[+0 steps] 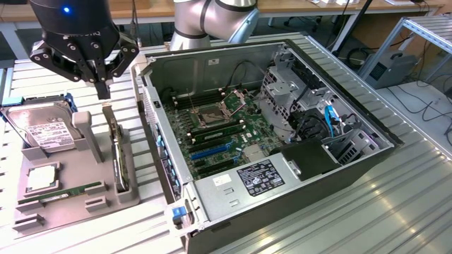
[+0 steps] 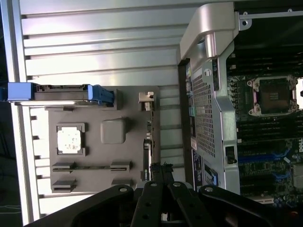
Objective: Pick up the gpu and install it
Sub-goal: 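Reach for the gpu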
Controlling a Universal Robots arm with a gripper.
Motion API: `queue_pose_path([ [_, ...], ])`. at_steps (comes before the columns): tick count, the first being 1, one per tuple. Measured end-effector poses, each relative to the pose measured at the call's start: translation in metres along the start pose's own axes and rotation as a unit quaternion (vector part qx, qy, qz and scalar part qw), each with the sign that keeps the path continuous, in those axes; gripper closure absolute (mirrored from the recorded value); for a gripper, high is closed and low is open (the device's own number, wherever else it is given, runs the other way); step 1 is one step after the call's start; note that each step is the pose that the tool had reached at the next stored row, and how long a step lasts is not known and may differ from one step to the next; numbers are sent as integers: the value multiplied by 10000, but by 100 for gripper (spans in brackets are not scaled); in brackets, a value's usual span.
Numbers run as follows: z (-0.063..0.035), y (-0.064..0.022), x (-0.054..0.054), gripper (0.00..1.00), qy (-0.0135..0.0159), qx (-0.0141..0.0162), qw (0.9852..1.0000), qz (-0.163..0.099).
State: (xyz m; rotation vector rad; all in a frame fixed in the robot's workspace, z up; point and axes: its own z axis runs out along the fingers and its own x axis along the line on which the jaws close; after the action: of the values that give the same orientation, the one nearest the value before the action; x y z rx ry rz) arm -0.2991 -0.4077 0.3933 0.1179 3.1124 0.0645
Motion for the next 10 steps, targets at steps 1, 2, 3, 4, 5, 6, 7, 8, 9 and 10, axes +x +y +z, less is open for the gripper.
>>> queue_pose_path([
  [1,0,-4,0,89,0,1,10000,0],
  [2,-1,-9,-1,89,0,1,10000,0],
  [3,0,-13,-1,89,0,1,10000,0],
  [4,-1,-19,-2,89,0,2,10000,0],
  [5,-1,-26,-2,89,0,2,10000,0],
  [6,-1,-32,-3,89,0,2,10000,0],
  [7,-2,-40,-3,89,0,3,10000,0],
  [8,-2,-45,-3,89,0,3,10000,0],
  [9,-2,-59,-5,89,0,5,10000,0],
  [10,-3,-66,-5,89,0,5,10000,0],
])
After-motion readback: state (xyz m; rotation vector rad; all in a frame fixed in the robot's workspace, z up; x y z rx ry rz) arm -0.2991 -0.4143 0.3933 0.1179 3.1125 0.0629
